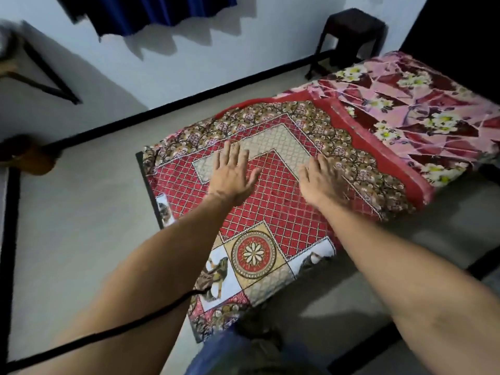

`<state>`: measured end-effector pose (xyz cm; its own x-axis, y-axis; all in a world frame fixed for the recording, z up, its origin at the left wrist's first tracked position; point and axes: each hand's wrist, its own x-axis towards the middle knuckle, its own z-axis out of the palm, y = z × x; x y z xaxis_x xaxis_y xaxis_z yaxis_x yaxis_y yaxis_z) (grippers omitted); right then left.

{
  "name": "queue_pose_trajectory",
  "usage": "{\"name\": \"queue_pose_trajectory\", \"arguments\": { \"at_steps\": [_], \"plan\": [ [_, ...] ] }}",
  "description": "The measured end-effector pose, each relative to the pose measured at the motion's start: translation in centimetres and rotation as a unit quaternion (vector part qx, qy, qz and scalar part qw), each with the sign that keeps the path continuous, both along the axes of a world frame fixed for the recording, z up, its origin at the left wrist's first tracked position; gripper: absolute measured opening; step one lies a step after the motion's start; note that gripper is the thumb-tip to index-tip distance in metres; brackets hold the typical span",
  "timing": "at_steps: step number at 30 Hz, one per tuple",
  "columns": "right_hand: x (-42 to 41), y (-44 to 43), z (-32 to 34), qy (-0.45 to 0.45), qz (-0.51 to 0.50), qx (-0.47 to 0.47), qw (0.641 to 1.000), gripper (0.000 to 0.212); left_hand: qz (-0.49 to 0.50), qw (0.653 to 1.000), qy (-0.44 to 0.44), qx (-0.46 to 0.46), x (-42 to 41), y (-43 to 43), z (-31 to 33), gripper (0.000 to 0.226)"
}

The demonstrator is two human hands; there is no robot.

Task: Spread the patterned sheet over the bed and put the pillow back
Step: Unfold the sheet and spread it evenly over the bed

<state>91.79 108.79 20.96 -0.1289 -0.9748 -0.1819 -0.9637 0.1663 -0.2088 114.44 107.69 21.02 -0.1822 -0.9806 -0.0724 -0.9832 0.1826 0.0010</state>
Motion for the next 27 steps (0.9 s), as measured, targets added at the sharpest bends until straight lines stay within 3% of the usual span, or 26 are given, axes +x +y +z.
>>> {"name": "queue_pose_trajectory", "arguments": {
  "at_steps": [7,15,22,27],
  "plan": [
    [6.8,2.5,1.7,-0.036,0.054,-0.001,0.998,0.070,0.060,0.998,0.010,0.025,4.9,5.8,0.4,0.079],
    [16.3,5.3,4.1,-0.011,0.159,-0.017,0.987,0.066,0.090,0.995,0.032,-0.022,11.4,7.8,3.3,0.078],
    [25.6,5.8,4.5,-0.026,0.148,-0.055,0.987,0.064,0.112,0.991,0.054,-0.040,21.8,8.4,3.0,0.079],
    [33.2,7.3,4.0,-0.027,0.106,-0.067,0.992,0.065,0.051,0.997,0.041,-0.044,29.0,7.9,2.5,0.081]
  ]
}}
